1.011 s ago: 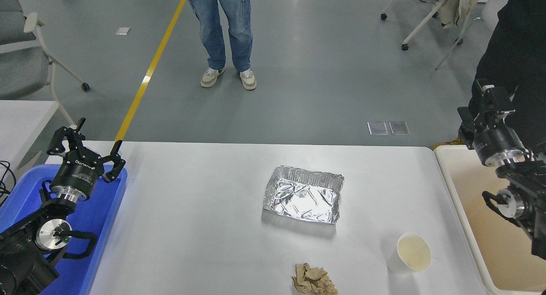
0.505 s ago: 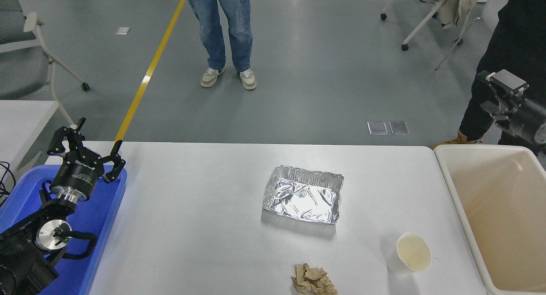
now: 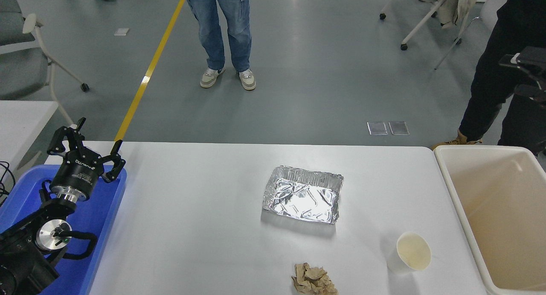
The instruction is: Clean the table surface
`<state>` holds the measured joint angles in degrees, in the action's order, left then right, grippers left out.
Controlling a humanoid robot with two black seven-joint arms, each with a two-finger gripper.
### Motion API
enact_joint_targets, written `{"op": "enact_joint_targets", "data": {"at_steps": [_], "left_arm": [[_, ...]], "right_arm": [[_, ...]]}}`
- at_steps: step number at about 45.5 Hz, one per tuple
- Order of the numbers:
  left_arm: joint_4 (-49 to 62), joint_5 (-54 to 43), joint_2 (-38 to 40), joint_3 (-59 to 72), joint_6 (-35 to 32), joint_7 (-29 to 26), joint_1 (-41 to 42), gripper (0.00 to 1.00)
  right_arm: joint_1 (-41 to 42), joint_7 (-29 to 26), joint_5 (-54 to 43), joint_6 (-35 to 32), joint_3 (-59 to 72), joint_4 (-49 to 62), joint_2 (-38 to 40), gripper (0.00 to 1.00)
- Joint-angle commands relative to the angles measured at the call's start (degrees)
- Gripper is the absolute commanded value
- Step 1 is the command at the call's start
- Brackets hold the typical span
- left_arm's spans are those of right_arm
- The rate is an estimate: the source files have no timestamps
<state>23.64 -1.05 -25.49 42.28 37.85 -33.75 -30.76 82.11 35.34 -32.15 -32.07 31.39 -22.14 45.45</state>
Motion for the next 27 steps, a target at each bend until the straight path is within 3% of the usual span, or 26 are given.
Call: {"op": "enact_joint_targets", "data": {"at_steps": [1,14,27], "left_arm": [[0.0,0.0,0.0,0.0,-0.1,0.0,0.0,1.0],[0.0,0.0,0.0,0.0,0.0,0.0,0.0,1.0],[0.0,0.0,0.1,0.0,-0.1,0.0,0.0,1.0]], "right_arm": [[3.9,-0.1,-14.3,-1.3,0.6,-1.9,-1.5,0.98],[6.8,-0.1,-24.2,-1.2,0.7,-12.5,-3.4,0.98],[7.6,0.0,-34.4,-1.0,6.4,-14.1,-12.5,0.98]]}}
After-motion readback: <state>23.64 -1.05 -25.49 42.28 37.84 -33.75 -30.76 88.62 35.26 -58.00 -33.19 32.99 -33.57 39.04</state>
